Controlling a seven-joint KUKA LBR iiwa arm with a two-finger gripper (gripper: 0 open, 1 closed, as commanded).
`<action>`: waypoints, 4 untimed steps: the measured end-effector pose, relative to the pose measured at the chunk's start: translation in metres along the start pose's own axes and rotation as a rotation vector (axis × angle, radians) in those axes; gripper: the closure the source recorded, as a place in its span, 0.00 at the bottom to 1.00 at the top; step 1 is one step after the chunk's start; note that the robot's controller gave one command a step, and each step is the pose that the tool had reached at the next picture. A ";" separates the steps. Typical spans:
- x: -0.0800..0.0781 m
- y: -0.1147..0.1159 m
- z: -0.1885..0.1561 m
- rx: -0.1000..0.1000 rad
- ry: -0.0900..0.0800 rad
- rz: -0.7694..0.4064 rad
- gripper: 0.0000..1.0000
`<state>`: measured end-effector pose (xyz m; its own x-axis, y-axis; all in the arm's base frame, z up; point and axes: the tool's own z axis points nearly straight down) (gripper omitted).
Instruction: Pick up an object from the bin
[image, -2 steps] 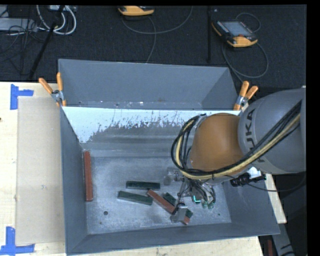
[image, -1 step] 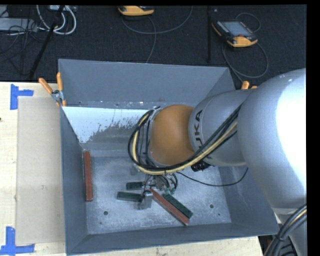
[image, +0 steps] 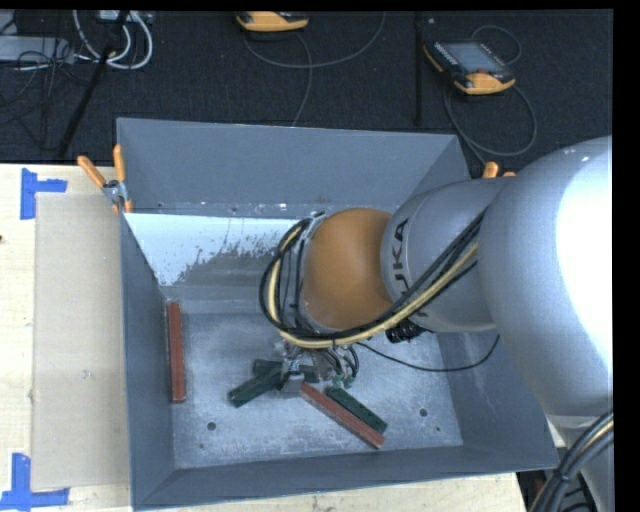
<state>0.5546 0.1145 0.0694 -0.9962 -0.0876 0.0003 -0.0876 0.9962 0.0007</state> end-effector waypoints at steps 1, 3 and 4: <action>0.011 0.005 -0.117 0.000 -0.007 -0.146 1.00; 0.087 -0.015 -0.049 0.000 0.002 -0.114 0.00; 0.085 -0.064 -0.010 0.001 -0.017 -0.123 0.00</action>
Offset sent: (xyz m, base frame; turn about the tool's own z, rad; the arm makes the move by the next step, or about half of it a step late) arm -0.0128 0.0027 0.1135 -0.1451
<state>0.4755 0.0438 0.0792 -0.9778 -0.2091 -0.0163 -0.2091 0.9779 -0.0016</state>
